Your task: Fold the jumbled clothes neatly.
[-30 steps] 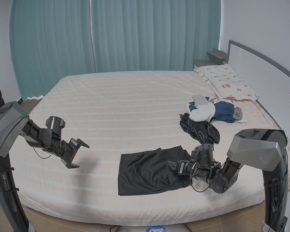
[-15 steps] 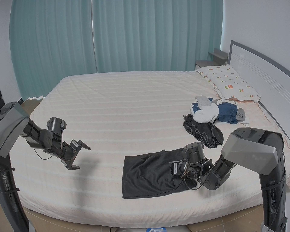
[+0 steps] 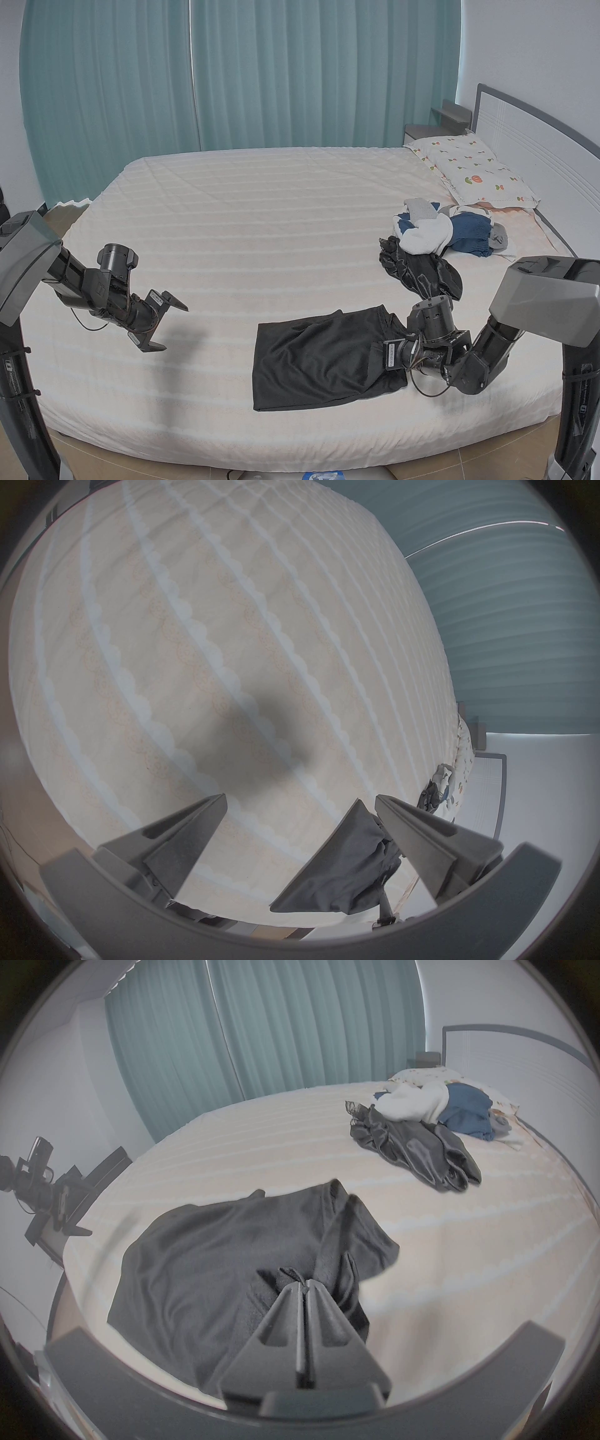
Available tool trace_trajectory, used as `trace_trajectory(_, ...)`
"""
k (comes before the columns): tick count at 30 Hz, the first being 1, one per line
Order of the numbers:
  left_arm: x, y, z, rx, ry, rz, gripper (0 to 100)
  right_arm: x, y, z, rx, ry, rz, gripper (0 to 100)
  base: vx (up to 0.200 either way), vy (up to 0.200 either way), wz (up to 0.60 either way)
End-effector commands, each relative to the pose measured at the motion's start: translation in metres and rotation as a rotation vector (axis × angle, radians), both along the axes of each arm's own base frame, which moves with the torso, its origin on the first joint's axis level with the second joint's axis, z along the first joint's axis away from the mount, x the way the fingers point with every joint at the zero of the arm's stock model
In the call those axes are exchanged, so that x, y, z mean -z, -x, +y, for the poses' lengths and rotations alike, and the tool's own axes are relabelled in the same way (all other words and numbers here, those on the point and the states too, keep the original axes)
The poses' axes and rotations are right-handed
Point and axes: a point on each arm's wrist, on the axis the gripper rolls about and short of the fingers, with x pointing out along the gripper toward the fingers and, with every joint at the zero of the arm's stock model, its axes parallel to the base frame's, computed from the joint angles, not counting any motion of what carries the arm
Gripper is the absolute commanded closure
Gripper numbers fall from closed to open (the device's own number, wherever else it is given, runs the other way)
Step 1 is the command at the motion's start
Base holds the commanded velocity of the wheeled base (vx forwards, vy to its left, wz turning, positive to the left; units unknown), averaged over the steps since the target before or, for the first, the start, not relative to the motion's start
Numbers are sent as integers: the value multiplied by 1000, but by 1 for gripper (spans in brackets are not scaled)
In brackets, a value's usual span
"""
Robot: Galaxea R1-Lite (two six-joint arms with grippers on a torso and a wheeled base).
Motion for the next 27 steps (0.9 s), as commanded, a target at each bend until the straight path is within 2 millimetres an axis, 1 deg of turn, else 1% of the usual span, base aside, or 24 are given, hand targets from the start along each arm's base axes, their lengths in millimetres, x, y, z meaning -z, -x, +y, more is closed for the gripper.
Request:
trace_trajectory(1, 1, 0, 0, -2, -4, 3, 0, -9, 22, -32, 8, -25, 59, 100, 0, 0, 0)
trace_trajectory(2, 1, 0, 0, -5, -9, 3, 0, -6, 26, -38, 9, -31, 73, 100, 0, 0, 0)
trace_trajectory(3, 1, 0, 0, -6, -10, 3, 0, -5, 28, -40, 6, -33, 78, 100, 0, 0, 0)
trace_trajectory(4, 1, 0, -1, -5, -14, 3, 0, 1, 34, -47, 0, -43, 94, 100, 0, 0, 0)
trace_trajectory(6, 2, 0, -2, -4, -14, 5, 0, 4, 38, -50, -9, -56, 99, 100, 0, 0, 0)
trace_trajectory(7, 2, 0, -3, -2, -14, 5, 0, 11, 42, -54, -18, -66, 110, 100, 0, 0, 0)
trace_trajectory(9, 2, 0, -3, -2, -14, 6, 0, 22, 42, -60, -7, -60, 110, 100, 0, 0, 0)
trace_trajectory(11, 2, 0, -2, -3, -15, 6, 0, 25, 41, -62, -1, -64, 102, 100, 0, 0, 0)
trace_trajectory(12, 2, 0, -3, -2, -14, 6, 0, 31, 38, -66, 12, -68, 93, 100, 0, 0, 0)
trace_trajectory(15, 2, 0, -2, -3, -15, 5, 0, 36, 40, -69, 18, -66, 105, 100, 0, 0, 0)
trace_trajectory(16, 2, 0, -3, -2, -14, 5, 0, 38, 44, -71, 16, -62, 123, 0, 0, 0, 0)
trace_trajectory(17, 2, 0, -3, -2, -14, 5, 0, 38, 48, -72, 8, -60, 137, 0, 0, 0, 0)
trace_trajectory(19, 2, 0, -3, -2, -14, 5, 0, 38, 50, -73, 7, -61, 142, 0, 0, 0, 0)
trace_trajectory(20, 2, 0, -3, -2, -14, 5, 0, 38, 50, -73, 7, -61, 142, 0, 0, 0, 0)
trace_trajectory(22, 2, 0, -3, -2, -14, 5, 0, 34, 46, -81, 40, -92, 84, 0, 0, 0, 0)
trace_trajectory(24, 2, 0, -3, -2, -14, 5, 0, 34, 47, -83, 46, -93, 80, 0, 0, 0, 0)
trace_trajectory(25, 2, 0, -3, -2, -14, 6, 0, 30, 47, -92, 71, -107, 39, 0, 0, 0, 0)
trace_trajectory(27, 2, 0, -3, -2, -14, 6, 0, 28, 46, -100, 96, -115, 13, 0, 0, 0, 0)
